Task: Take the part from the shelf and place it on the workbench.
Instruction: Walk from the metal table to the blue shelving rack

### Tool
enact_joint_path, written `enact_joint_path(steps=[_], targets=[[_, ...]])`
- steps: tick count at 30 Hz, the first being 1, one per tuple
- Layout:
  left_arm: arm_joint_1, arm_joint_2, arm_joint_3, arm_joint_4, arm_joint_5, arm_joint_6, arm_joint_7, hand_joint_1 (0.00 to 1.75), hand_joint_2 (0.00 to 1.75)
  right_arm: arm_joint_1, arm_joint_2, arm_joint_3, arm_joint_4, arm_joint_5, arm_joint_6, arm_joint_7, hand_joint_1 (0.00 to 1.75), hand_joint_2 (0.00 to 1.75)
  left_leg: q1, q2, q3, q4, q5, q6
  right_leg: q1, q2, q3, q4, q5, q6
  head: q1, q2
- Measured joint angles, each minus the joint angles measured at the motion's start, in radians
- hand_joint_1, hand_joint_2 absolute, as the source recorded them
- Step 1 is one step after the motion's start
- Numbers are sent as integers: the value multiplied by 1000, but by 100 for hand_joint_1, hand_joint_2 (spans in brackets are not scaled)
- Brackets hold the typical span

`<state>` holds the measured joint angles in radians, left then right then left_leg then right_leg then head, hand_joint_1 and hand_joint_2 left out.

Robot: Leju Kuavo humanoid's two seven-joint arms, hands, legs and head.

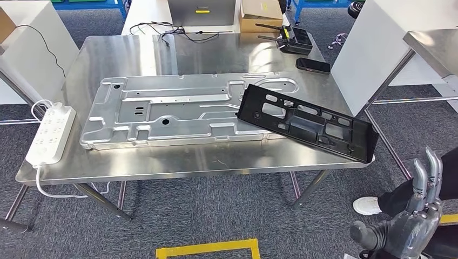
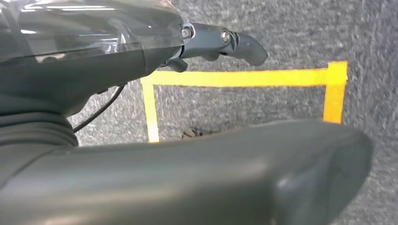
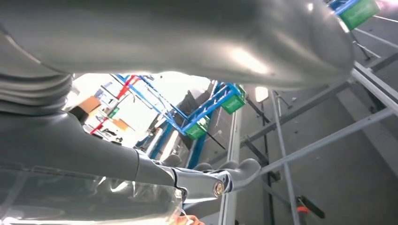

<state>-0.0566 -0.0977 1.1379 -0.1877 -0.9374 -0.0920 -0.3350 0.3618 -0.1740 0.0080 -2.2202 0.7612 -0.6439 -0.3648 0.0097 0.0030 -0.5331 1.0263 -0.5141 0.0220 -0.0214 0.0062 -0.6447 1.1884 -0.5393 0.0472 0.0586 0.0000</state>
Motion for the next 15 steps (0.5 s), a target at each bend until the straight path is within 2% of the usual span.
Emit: enact_joint_path(steps=[2, 3, 5, 7, 8, 9, 11, 12, 13, 14, 15], targets=[[0, 0, 2, 0, 0, 0, 0, 0, 0, -2, 0, 0, 0, -1, 0, 0, 0, 0, 2, -1, 1, 2, -4, -13, -2, 0, 61, -121, 54, 3, 12, 0], [-1, 1, 2, -1, 0, -1, 0, 0, 0, -3, 0, 0, 1, -2, 0, 0, 0, 0, 2, -2, 0, 3, -5, -20, 0, 1, 78, -152, 61, 3, 16, 0], [-1, 1, 4, -1, -1, -1, 0, 0, 0, -4, 0, -1, 1, -3, 0, 0, 0, 0, 0, -2, -3, 4, 0, -33, 4, 2, 83, -161, 58, 0, 15, 0], [-1, 1, 4, -1, -2, -1, 0, 0, 0, -5, 0, -1, 1, -4, 0, 0, 0, 0, 3, -3, -6, 14, -12, -43, -2, 1, 78, -166, 62, -13, 5, 0], [-1, 1, 4, -1, -2, -1, 0, 0, 0, -5, 0, -1, 1, -4, 0, -1, 0, 0, 4, -3, -14, 38, -34, -47, -5, 0, 76, -169, 65, -22, -1, 0], [-1, 1, 5, 0, -2, -1, 0, 0, 0, -6, 0, -1, 1, -4, 0, -1, 0, 0, 5, -3, -31, 83, -67, -49, -7, -2, 73, -171, 69, -33, -9, 0], [-1, 1, 5, 0, -2, -1, 0, 0, 0, -7, 1, 0, 1, -4, 0, -1, 0, 0, 6, -3, -79, 210, -139, -50, -3, -4, 62, -171, 77, -47, -24, 0], [-1, 1, 6, 0, -2, -1, 0, 0, 0, -7, 1, 0, 1, -4, 0, 0, 0, 0, 7, -4, -95, 259, -159, -52, -2, -5, 55, -171, 82, -50, -29, 0], [-1, 1, 6, 0, -2, -1, 0, 0, 0, -7, 1, 0, 1, -5, 0, 0, 0, 0, 9, -4, -95, 275, -158, -53, -3, -5, 47, -170, 88, -50, -33, 0], [-1, 1, 6, 0, -2, -1, 0, 0, 0, -7, 2, 0, 1, -5, 0, 0, 0, 0, 12, -3, -75, 251, -140, -54, -4, -5, 40, -170, 94, -48, -35, 0], [-2, 1, 6, -1, -2, -1, 0, 0, 0, -7, 2, 0, 1, -5, 0, 0, 0, 0, 16, -3, -37, 190, -110, -57, -5, -4, 34, -169, 100, -43, -37, 0]])
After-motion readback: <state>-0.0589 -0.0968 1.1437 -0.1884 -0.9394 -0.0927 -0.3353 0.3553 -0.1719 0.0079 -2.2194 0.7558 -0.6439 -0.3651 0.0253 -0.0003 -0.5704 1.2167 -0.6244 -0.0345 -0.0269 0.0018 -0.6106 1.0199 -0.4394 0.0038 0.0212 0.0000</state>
